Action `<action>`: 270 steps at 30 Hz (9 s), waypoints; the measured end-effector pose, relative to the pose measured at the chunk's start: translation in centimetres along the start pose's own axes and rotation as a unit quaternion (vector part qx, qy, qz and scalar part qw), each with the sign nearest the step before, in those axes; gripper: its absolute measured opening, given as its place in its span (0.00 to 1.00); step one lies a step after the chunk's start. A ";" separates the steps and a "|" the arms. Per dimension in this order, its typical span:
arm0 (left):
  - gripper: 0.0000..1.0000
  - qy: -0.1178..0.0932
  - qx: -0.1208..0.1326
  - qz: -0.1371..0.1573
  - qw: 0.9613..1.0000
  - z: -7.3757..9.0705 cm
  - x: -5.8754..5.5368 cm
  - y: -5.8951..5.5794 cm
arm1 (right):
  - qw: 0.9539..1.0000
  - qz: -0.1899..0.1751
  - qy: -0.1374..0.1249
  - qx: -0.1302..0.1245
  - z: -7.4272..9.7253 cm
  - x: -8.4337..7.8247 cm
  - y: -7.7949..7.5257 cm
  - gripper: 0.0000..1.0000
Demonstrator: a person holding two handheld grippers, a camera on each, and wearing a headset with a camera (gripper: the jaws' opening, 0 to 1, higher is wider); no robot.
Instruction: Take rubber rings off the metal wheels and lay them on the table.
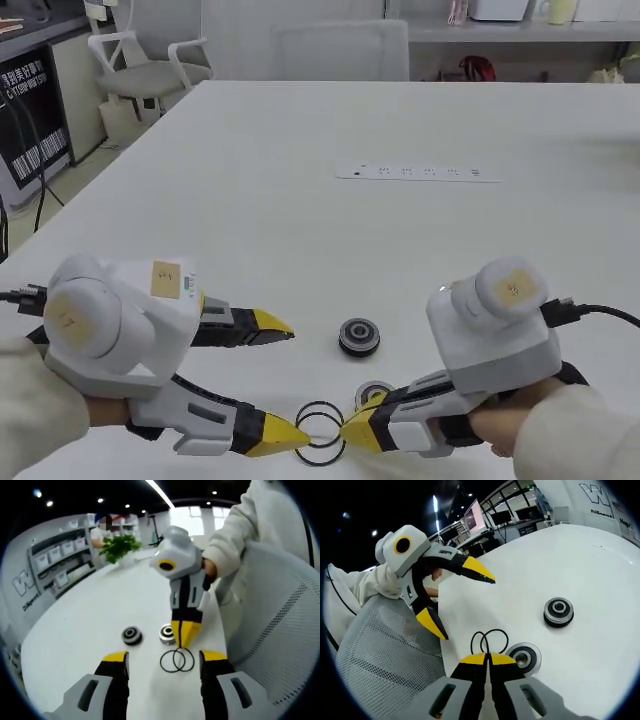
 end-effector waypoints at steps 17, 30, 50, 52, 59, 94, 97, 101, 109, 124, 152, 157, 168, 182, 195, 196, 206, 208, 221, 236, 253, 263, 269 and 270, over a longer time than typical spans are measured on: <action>0.57 0.001 0.003 -0.002 1.000 0.0 0.0 0.1 | 0.999 0.035 -0.002 -0.004 0.5 0.7 0.3 0.05; 0.57 0.003 0.006 -0.003 1.000 0.1 -0.1 0.1 | 0.998 0.050 -0.017 -0.017 1.3 1.5 0.0 0.10; 0.56 0.006 0.003 0.000 1.000 0.0 -0.2 0.0 | 0.996 0.045 -0.072 -0.042 4.0 3.2 -1.0 0.12; 0.56 0.006 0.003 0.000 1.000 0.0 -0.2 0.0 | 0.995 0.043 -0.077 -0.045 4.3 3.3 -1.1 0.12; 0.56 0.006 0.003 0.002 1.000 0.0 -0.2 0.1 | 0.993 0.043 -0.092 -0.055 5.0 3.7 -1.3 0.15; 0.55 -0.001 0.028 0.020 0.999 0.4 0.3 0.7 | 0.986 0.022 -0.134 -0.095 8.1 3.0 -3.8 0.20; 0.56 -0.003 0.030 0.019 0.999 0.5 0.7 0.7 | 0.986 0.019 -0.135 -0.097 8.1 2.9 -3.9 0.20; 0.57 -0.006 0.040 0.018 0.999 0.8 1.4 1.1 | 0.986 0.017 -0.136 -0.099 8.2 2.8 -4.0 0.21; 0.58 -0.026 0.047 0.029 0.998 1.2 3.4 1.9 | 0.986 0.014 -0.135 -0.093 8.1 2.7 -4.0 0.20; 0.57 -0.051 0.068 0.016 0.996 1.6 6.4 5.2 | 0.986 0.010 -0.136 -0.094 8.2 2.5 -4.2 0.20; 0.55 -0.073 0.060 -0.014 0.995 -2.1 10.1 8.5 | 0.985 -0.001 -0.141 -0.096 8.4 2.2 -4.7 0.19; 0.53 -0.076 0.068 -0.019 0.995 -2.8 9.4 8.5 | 0.985 -0.004 -0.142 -0.098 8.4 2.1 -4.8 0.19; 0.47 -0.073 0.064 -0.006 0.995 -4.5 6.8 7.9 | 0.985 -0.011 -0.142 -0.101 8.4 1.8 -5.1 0.19; 0.38 -0.055 0.046 0.014 0.997 -6.4 4.5 6.9 | 0.985 -0.013 -0.138 -0.099 8.0 1.5 -5.5 0.19; 0.29 -0.024 0.022 0.016 0.999 -8.2 2.2 5.9 | 0.985 -0.017 -0.138 -0.099 7.8 1.2 -5.9 0.20; 0.28 -0.022 0.023 0.020 0.999 -8.3 2.1 6.0 | 0.985 -0.017 -0.138 -0.099 7.8 1.2 -5.9 0.20; 0.21 -0.017 0.024 0.060 0.998 -9.0 1.2 5.7 | 0.985 -0.019 -0.139 -0.099 7.8 1.1 -6.0 0.19; 0.21 -0.013 0.023 0.060 0.998 -9.1 0.9 5.7 | 0.985 -0.019 -0.140 -0.099 7.8 1.1 -6.0 0.19; 0.14 -0.006 0.025 0.071 0.997 -9.4 0.3 5.6 | 0.985 -0.021 -0.139 -0.098 7.8 1.0 -6.0 0.19; 0.14 -0.011 0.011 0.078 0.997 -9.7 0.6 5.0 | 0.990 0.050 -0.089 -0.101 5.5 1.7 -6.3 0.24; 0.14 -0.018 0.007 0.083 0.996 -9.7 0.7 4.7 | 0.988 0.102 -0.047 -0.106 3.7 2.4 -7.6 0.27; 0.14 -0.023 0.007 0.086 0.996 -9.7 0.7 4.7 | 0.987 0.122 -0.021 -0.103 2.5 2.6 -7.6 0.29; 0.14 -0.025 0.008 0.086 0.996 -9.7 0.6 4.7 | 0.987 0.126 -0.019 -0.103 2.4 3.2 -7.8 0.30; 0.14 -0.025 0.008 0.087 0.996 -9.7 0.6 4.7 | 0.986 0.126 -0.018 -0.103 2.4 3.2 -7.8 0.30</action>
Point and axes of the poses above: the centre of the closed fingertips' face, and the gripper's own axes: z roughly backward along the fingers, y roughly to its left, x roughly out of its top, the point moved 7 cm from there along z, roughly backward along the fingers, and after that the axes turned 6 degrees about x, right-handed, at the moved point
